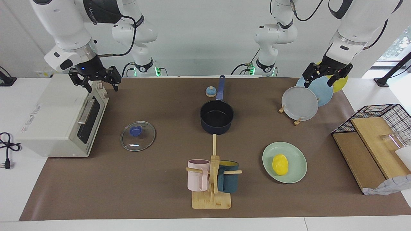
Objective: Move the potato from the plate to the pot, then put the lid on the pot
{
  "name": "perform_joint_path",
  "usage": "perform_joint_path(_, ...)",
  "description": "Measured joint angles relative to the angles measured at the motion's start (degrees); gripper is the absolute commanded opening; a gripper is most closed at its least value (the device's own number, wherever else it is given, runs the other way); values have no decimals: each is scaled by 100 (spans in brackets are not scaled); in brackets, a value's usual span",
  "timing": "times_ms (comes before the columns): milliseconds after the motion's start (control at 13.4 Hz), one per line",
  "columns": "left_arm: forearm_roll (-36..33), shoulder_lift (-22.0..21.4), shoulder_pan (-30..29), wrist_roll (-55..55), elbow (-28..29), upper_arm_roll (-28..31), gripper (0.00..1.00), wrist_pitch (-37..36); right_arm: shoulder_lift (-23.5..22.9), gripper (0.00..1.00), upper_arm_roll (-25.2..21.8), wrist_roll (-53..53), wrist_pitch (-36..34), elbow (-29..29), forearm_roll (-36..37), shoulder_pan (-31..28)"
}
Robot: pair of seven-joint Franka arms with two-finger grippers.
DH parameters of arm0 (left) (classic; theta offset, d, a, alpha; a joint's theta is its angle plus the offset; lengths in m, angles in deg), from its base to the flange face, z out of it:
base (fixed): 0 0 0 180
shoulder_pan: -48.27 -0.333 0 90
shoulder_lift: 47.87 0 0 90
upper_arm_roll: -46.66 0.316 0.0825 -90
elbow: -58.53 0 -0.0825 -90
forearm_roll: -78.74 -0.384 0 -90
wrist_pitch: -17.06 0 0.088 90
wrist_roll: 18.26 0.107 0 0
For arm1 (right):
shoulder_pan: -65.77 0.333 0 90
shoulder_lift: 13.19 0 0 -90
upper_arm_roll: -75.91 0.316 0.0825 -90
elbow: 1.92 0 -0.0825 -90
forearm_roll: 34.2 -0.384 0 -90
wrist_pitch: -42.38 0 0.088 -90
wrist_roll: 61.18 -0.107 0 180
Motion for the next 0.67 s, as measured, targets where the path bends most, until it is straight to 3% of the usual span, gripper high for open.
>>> perform_joint_path(671,16,4,0,0,18,-45,100,78,7,100,4,0,0,13,0,2)
